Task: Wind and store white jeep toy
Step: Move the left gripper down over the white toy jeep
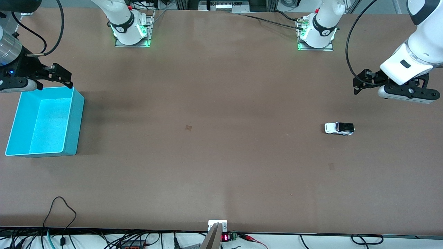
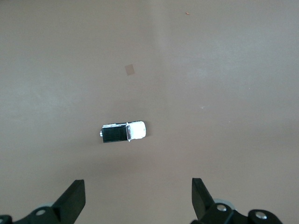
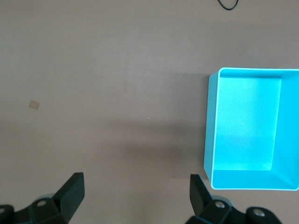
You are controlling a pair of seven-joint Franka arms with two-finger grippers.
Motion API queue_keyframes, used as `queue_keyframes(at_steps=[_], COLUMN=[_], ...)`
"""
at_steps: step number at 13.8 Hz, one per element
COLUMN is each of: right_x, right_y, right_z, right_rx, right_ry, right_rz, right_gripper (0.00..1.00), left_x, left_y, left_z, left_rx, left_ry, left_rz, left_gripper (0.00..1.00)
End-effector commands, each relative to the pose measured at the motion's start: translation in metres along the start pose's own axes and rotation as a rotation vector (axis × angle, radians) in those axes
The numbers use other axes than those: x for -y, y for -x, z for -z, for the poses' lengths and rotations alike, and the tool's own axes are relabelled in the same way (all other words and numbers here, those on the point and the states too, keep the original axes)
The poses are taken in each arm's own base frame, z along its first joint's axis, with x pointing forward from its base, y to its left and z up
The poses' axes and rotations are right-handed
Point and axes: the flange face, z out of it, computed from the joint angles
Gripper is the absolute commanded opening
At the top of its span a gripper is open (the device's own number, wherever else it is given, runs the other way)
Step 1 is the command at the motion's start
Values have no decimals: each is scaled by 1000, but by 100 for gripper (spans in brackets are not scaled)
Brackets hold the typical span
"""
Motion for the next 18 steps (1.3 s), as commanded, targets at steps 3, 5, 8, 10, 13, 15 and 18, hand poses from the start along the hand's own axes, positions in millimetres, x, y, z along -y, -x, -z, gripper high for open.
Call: queue_keyframes(at_steps=[3,5,8,10,13,15,18], right_x=[-1,0,0,0,0,0,0], right_y=[6,5,6,8,8,8,8], right_z=[5,5,4,4,3,4,4], right_rx=[-14,-16,-8,1,4,3,3], right_ry=[-10,-10,-11,-11,-11,-10,-10], right_rz=[15,19,9,7,6,6,6], right_gripper=[100,100,100,100,100,100,100], left_x=[-1,-2,-6,-9,-10,-8,3], left_y=[3,1,-1,3,-2,-14,-25], left_z=[1,3,-9,-17,-53,-88,-121], left_rx=[15,10,87,144,252,304,311], left_ry=[-9,-13,0,7,18,43,80], left_rz=[-13,-12,-14,-26,-49,-202,-439], left_gripper=[100,100,100,100,100,100,100])
